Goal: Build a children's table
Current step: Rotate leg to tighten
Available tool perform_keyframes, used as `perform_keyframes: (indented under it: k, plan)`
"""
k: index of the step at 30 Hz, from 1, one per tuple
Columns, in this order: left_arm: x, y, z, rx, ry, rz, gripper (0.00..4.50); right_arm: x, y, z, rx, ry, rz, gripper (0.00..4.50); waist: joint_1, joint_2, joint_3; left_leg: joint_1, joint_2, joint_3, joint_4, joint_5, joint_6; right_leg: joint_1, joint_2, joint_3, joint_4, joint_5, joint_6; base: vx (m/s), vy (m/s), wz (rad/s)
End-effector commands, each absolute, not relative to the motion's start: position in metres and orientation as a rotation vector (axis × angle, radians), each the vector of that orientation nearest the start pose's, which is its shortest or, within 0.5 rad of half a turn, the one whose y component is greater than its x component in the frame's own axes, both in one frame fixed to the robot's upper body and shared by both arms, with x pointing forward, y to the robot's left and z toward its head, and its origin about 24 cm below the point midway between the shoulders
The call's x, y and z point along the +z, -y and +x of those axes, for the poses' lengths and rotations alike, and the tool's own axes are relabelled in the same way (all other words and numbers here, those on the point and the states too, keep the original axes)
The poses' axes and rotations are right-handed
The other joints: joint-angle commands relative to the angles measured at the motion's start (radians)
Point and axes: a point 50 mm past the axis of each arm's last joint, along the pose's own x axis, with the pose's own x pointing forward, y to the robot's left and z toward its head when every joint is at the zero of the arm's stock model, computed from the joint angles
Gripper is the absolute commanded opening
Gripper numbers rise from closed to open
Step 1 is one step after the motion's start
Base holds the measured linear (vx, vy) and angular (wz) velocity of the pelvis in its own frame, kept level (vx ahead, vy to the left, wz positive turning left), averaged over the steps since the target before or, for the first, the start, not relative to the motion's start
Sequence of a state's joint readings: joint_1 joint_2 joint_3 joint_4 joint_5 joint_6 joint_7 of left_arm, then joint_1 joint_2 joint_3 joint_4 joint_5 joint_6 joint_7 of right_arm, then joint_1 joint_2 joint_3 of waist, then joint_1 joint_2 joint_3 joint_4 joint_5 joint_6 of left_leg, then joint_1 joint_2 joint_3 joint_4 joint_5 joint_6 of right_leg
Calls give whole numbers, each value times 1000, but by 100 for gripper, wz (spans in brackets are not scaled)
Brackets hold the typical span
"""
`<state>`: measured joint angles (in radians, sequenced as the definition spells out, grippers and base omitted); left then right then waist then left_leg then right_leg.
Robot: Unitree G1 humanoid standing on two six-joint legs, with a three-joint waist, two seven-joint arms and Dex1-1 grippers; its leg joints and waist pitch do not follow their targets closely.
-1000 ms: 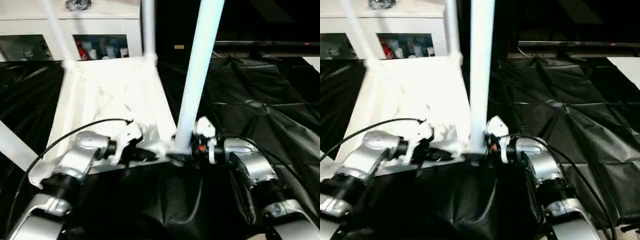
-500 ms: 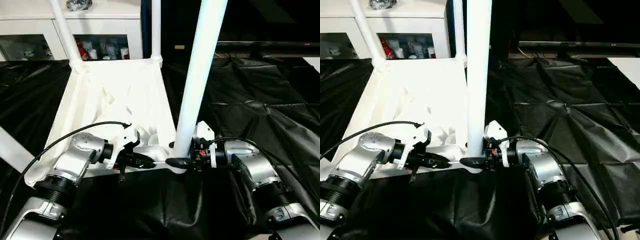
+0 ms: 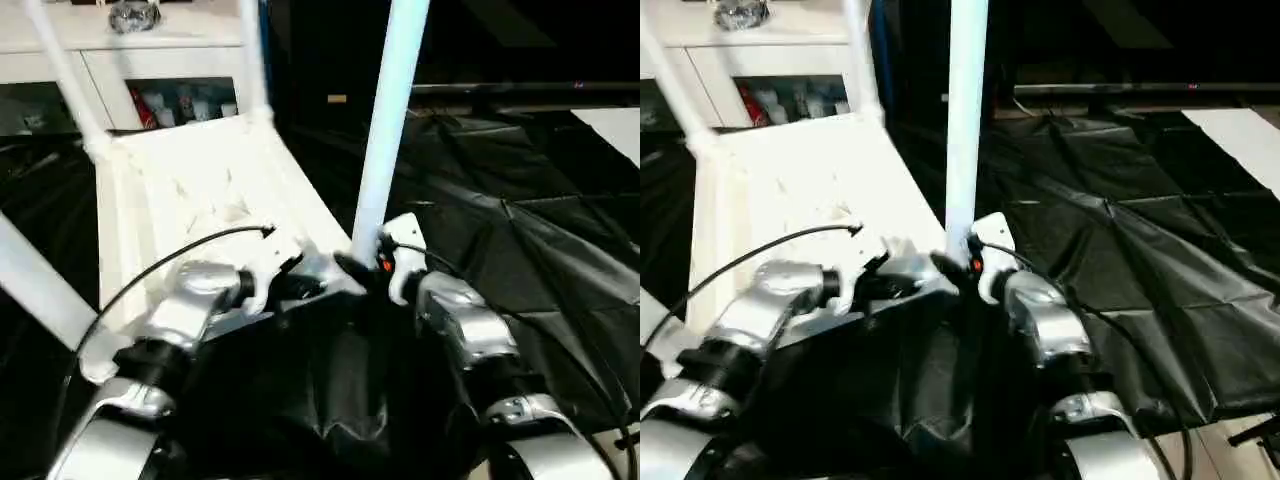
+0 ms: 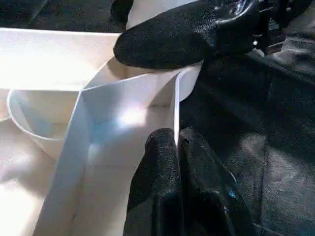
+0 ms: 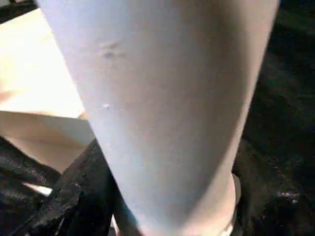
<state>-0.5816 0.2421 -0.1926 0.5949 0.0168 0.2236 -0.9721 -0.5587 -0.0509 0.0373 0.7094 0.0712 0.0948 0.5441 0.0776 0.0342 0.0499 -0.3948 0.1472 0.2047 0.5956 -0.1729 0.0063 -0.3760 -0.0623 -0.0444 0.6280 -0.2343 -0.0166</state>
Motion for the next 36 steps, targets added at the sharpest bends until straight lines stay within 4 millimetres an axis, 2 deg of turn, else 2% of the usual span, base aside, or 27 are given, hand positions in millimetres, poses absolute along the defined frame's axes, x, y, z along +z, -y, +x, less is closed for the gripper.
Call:
perform_keyframes:
  k: [1, 5, 8, 9, 11, 12, 13, 14, 15, 18, 22, 23, 26, 28, 29, 34, 36]
  plan:
    - [65, -67, 327, -1194, -288, 185, 0, 21, 40, 317, 888, -318, 29, 340, -5, -2, -47, 39, 101, -58, -92, -367, -55, 4, -116, 63, -103, -288, -183, 0, 0, 0]
    - [65, -67, 324, -1221, -290, 176, 0, 23, 42, 316, 925, -314, 61, 382, 0, -2, -49, 34, 100, -56, -91, -329, -34, 11, -117, 62, -101, -254, -189, 0, 0, 0]
    - [63, -73, 318, -1279, -305, 169, 0, 26, 50, 314, 990, -297, 19, 382, 4, -2, -53, 31, 102, -53, -91, -277, -10, 16, -113, 59, -93, -173, -198, 0, 0, 0]
    - [61, -81, 312, -1334, -329, 173, 0, 30, 60, 310, 1088, -285, -8, 382, 9, -3, -58, 30, 101, -53, -86, -252, 3, 25, -113, 56, -89, -131, -202, 0, 0, 0]
    - [60, -84, 310, -1356, -341, 177, 0, 32, 64, 308, 1136, -281, -18, 382, 9, -2, -60, 23, 103, -50, -83, -194, 33, 26, -106, 52, -77, -39, -213, 0, 0, 0]
    - [59, -89, 307, -1382, -352, 183, 0, 34, 71, 306, 1191, -283, -32, 382, 10, -2, -65, 27, 102, -47, -76, -163, 51, 23, -105, 50, -71, 17, -227, 0, 0, 0]
    - [59, -92, 306, -1396, -357, 187, 0, 35, 74, 304, 1220, -286, -40, 382, 14, -2, -68, 26, 101, -47, -72, -145, 62, 27, -106, 48, -67, 46, -233, 0, 0, 0]
    - [59, -95, 304, -1414, -367, 192, 0, 35, 80, 303, 1254, -290, -61, 382, 16, -4, -65, 22, 100, -44, -70, -129, 83, 24, -104, 46, -66, 69, -238, 0, 0, 0]
    - [59, -95, 304, -1414, -367, 192, 0, 35, 80, 303, 1254, -290, -61, 382, 20, -2, -65, 23, 101, -44, -68, -129, 88, 24, -106, 46, -66, 68, -241, 0, 0, 0]
    - [59, -105, 299, -1466, -396, 204, 0, 36, 93, 299, 1327, -319, -94, 382, 26, -3, -62, 26, 104, -45, -73, -174, 75, 23, -108, 45, -75, -25, -240, 0, 0, 0]
    - [59, -115, 294, -1521, -434, 208, 0, 37, 103, 296, 1373, -348, -105, 382, 27, -1, -60, 30, 106, -46, -78, -200, 56, 20, -106, 47, -77, -73, -239, 0, 0, 0]
    - [59, -118, 292, -1542, -453, 203, 0, 38, 104, 296, 1382, -354, -105, 359, 28, -1, -59, 31, 106, -46, -79, -201, 50, 19, -106, 48, -77, -78, -239, 0, 0, 0]
    - [60, -123, 288, -1582, -480, 205, 0, 39, 107, 294, 1409, -367, -109, 346, 29, 0, -61, 31, 105, -45, -78, -195, 42, 19, -107, 48, -75, -68, -243, 0, 0, 0]
    - [60, -123, 288, -1585, -483, 207, 0, 40, 107, 294, 1413, -369, -109, 334, 29, -1, -61, 30, 104, -44, -77, -185, 45, 19, -105, 48, -72, -44, -247, 0, 0, 0]
    - [60, -123, 288, -1587, -484, 207, 0, 40, 107, 294, 1416, -369, -107, 312, 30, -1, -62, 31, 103, -44, -76, -183, 47, 19, -106, 48, -73, -41, -247, 0, 0, 0]
    - [60, -123, 287, -1597, -486, 201, 0, 39, 105, 290, 1445, -381, -93, 287, 31, -3, -63, 29, 103, -45, -73, -163, 55, 23, -107, 47, -71, -30, -246, 0, 0, 0]
    - [60, -121, 290, -1555, -463, 204, 0, 36, 101, 292, 1393, -360, -92, 275, 31, -2, -63, 28, 102, -45, -73, -162, 56, 22, -108, 47, -72, -32, -246, 0, 0, 0]
